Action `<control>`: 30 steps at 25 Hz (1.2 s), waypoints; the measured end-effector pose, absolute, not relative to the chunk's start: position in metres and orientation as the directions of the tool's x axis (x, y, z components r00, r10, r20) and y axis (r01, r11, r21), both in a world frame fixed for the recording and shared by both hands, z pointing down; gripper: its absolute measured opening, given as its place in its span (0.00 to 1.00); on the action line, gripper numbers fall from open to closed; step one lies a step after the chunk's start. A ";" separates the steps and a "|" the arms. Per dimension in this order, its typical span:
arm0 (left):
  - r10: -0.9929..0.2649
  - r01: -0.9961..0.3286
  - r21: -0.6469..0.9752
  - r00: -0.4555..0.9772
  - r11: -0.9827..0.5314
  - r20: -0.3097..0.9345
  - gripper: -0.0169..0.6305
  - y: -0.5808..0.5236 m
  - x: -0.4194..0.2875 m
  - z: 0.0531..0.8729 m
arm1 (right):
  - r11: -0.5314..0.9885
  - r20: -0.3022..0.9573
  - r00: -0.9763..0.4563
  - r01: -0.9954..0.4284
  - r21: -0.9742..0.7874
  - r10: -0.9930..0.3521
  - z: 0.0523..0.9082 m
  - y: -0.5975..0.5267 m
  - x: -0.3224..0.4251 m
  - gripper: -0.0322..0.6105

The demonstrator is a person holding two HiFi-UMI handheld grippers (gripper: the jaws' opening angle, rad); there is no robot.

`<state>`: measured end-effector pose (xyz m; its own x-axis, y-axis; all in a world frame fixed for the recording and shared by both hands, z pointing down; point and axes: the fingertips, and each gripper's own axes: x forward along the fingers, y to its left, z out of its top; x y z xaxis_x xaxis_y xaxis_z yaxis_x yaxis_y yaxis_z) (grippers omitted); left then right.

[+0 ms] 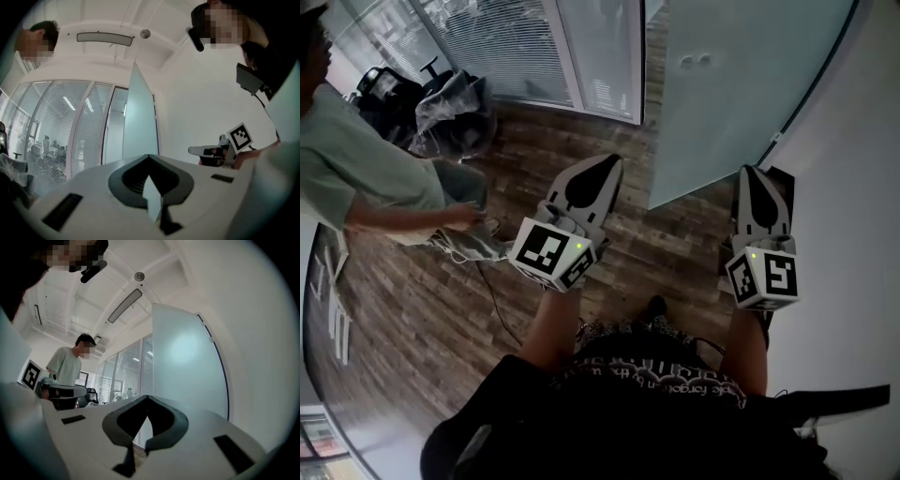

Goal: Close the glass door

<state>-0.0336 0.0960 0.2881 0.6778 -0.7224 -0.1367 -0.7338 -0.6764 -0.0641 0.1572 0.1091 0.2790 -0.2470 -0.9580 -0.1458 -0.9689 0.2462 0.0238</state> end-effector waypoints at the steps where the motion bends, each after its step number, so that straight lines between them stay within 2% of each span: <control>1: -0.727 -0.739 -0.061 0.672 -0.671 -0.139 0.03 0.093 -0.032 0.287 | 0.248 -0.148 -0.248 -0.969 0.023 -0.957 0.279 0.106 0.159 0.05; 18: -0.745 -0.758 -0.079 0.652 -0.648 -0.141 0.03 0.043 -0.008 0.287 | 0.289 -0.155 -0.288 -0.957 0.019 -0.945 0.281 0.049 0.182 0.05; 30: -0.796 -0.809 -0.070 0.587 -0.583 -0.149 0.03 0.007 0.003 0.282 | 0.346 -0.148 -0.347 -0.938 0.032 -0.926 0.281 0.002 0.198 0.05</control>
<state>0.0031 0.0067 0.2825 0.5868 -0.7958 -0.1493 -0.8091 -0.5834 -0.0703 0.1983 0.0023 0.2809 -0.3469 -0.9261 -0.1484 -0.9376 0.3461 0.0323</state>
